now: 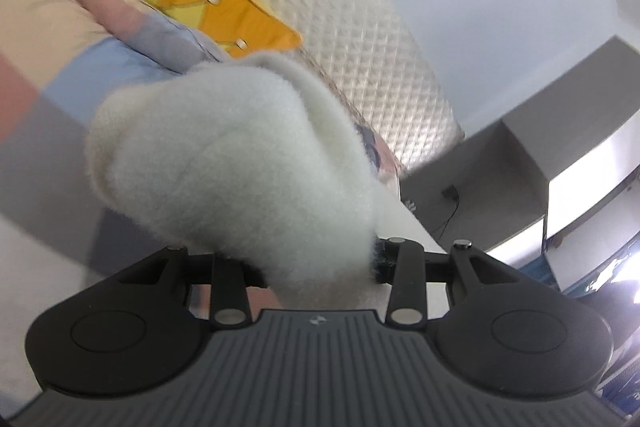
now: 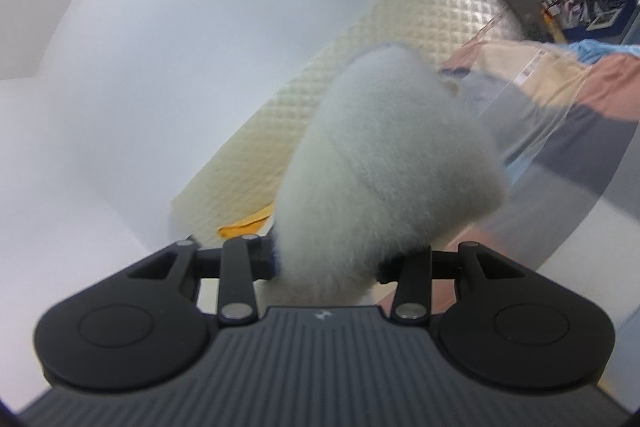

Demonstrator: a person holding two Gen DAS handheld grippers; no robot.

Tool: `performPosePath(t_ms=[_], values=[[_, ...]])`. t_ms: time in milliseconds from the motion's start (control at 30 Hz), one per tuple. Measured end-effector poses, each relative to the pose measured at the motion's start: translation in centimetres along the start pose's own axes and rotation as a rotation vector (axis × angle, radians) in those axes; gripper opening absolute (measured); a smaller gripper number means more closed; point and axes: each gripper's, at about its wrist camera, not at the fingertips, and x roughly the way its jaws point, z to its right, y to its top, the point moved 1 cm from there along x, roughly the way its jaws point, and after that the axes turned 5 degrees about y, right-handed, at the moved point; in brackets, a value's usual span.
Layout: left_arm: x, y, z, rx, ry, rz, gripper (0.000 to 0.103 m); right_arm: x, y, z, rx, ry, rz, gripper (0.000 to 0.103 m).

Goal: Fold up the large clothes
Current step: 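Grasp the sweater edge with both grippers and roll it over the bundle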

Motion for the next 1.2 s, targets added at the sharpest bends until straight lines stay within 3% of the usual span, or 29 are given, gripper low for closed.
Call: performPosePath(t_ms=[133,233,333,500,633,767,1033,1200], values=[[7.2,-0.4,2.4,0.056,0.008,-0.030,0.044,2.1,2.6,5.0,0.032,-0.038,0.019,0.044],[11.8,-2.0,1.9,0.063,-0.003,-0.016,0.044,3.4,2.9,8.4,0.016,-0.066,0.032,0.044],[15.5,-4.4,-0.3,0.095,0.020,-0.038,0.044,4.3,0.8,12.7,0.045,-0.081,0.037,0.044],[20.2,-7.7,-4.8,0.130,0.081,-0.104,0.044,5.8,-3.6,19.1,0.124,-0.160,-0.028,0.044],[20.0,-10.6,-8.5,0.153,0.061,-0.101,0.044,4.7,-8.3,22.1,0.184,-0.190,-0.059,0.045],[19.8,-12.3,-11.2,0.126,0.014,-0.083,0.045,2.9,-11.2,23.5,0.228,-0.150,-0.056,0.046],[18.5,-12.5,-10.8,0.058,0.039,-0.083,0.051,2.6,-11.1,22.9,0.251,-0.164,-0.070,0.049],[14.5,-12.5,-10.1,0.124,0.095,-0.069,0.053,0.2,-11.3,21.5,0.290,-0.231,-0.072,0.053]])
